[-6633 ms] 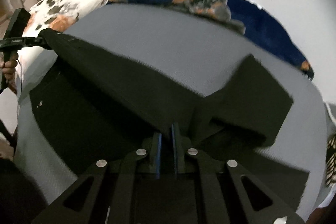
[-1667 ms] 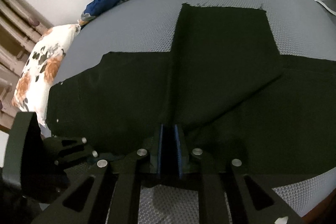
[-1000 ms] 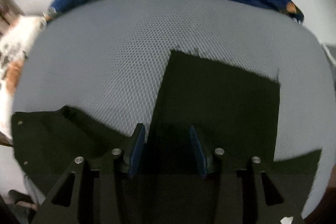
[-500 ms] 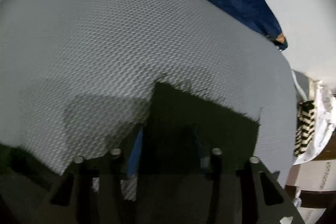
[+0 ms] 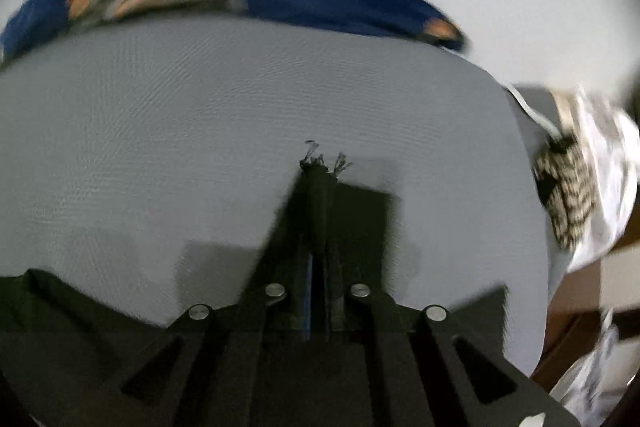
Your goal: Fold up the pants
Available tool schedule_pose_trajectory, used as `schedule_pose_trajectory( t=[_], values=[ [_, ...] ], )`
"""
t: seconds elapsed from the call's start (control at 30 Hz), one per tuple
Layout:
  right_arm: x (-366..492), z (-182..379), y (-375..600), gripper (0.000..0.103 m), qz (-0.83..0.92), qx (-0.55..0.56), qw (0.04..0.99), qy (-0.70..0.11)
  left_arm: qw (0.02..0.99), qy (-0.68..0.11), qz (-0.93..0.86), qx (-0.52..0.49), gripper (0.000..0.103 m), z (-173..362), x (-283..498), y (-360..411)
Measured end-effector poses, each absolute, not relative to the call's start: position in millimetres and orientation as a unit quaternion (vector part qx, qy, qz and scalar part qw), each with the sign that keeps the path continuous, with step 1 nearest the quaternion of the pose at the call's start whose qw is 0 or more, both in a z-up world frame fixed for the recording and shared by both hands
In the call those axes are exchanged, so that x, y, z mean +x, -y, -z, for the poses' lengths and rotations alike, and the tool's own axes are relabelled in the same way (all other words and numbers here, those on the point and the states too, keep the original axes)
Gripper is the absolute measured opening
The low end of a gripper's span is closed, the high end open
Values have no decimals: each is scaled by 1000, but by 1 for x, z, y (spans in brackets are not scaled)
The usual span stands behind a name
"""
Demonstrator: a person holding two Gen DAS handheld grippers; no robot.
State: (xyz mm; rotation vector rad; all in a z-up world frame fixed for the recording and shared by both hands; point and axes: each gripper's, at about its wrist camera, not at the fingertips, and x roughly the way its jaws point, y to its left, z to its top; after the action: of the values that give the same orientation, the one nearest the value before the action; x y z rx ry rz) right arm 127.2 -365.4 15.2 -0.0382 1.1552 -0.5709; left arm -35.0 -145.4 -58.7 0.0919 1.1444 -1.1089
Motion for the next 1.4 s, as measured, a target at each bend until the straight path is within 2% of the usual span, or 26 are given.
schedule_pose_trajectory(
  t=[0.2,0.43,0.73,0.87,0.93,1.0,1.23,1.4],
  values=[
    [3,-28,450,2,353,61,788,-500,701,-510,494,64,6,58,-41,154],
    [-99,23,518,2,373,190,770,-482,699,-516,490,81,6,62,-42,160],
    [-125,36,543,3,356,269,779,-440,702,-519,479,87,7,64,-43,161],
    [-139,33,545,15,329,307,789,-419,704,-521,475,87,8,64,-44,163],
    [-143,30,547,15,321,312,795,-410,704,-521,474,87,8,64,-43,164],
    [-140,28,545,4,312,289,806,-411,705,-522,472,86,8,65,-41,166],
    [-136,8,534,2,331,237,824,-395,707,-524,468,85,8,65,-41,169],
    [-145,38,541,1,355,239,794,-432,703,-528,469,85,12,66,-38,169]
  ],
)
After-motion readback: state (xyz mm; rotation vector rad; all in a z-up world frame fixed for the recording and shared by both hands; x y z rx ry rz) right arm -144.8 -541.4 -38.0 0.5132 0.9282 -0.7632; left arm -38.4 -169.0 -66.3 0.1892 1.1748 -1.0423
